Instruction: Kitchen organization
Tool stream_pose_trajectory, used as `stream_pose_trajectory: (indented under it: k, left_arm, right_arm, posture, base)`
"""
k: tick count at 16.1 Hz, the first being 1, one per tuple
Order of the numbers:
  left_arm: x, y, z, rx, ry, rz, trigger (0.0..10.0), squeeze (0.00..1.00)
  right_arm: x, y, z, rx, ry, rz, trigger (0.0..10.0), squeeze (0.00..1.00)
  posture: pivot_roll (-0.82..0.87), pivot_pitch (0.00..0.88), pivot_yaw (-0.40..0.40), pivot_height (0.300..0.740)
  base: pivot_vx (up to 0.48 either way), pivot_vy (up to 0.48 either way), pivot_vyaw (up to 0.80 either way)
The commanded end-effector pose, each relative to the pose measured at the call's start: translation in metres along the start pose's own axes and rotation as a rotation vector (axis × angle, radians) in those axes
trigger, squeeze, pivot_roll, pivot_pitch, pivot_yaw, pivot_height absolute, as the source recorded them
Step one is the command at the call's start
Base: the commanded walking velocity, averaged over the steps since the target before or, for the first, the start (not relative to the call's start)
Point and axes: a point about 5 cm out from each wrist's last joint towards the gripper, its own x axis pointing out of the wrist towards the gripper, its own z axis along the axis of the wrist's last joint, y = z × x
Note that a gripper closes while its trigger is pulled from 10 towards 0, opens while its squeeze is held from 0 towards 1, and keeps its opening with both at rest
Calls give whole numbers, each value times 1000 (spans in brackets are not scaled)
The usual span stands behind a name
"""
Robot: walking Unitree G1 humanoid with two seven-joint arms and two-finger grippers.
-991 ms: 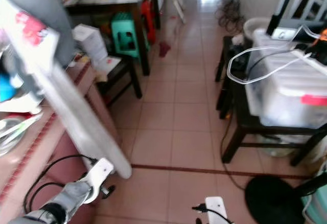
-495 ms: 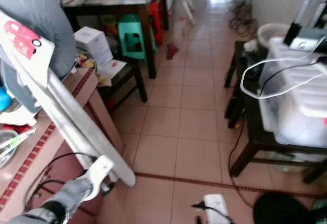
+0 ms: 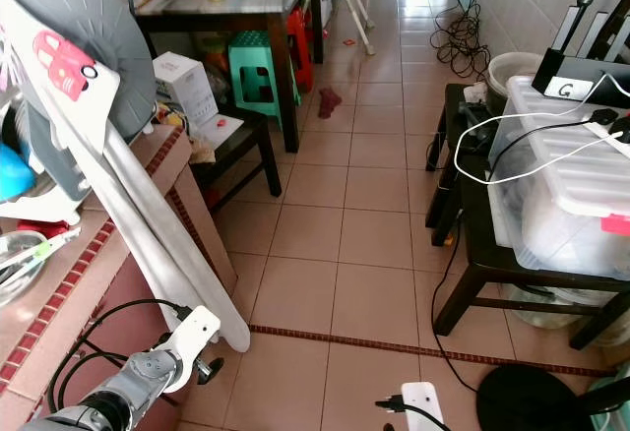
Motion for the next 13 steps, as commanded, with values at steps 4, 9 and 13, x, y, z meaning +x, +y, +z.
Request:
stream_pose_trajectory:
  k: [4,9,13]
  left_arm:
    - [-1,5,0,19,4,11,10000,0]
    - [-1,4,0,26,7,8,10000,0]
    - [-1,4,-1,26,11,8,10000,0]
  right_arm:
    - [0,3,-1,7,9,7,10000,0]
    - [0,3,-1,6,8,6,10000,0]
    - [0,3,-1,5,9,7,10000,0]
  posture:
    - [48,28,95,740]
    - [47,25,97,740]
    - [48,28,97,740]
  base:
    - [0,0,0]
    - [0,0,0]
    - [0,0,0]
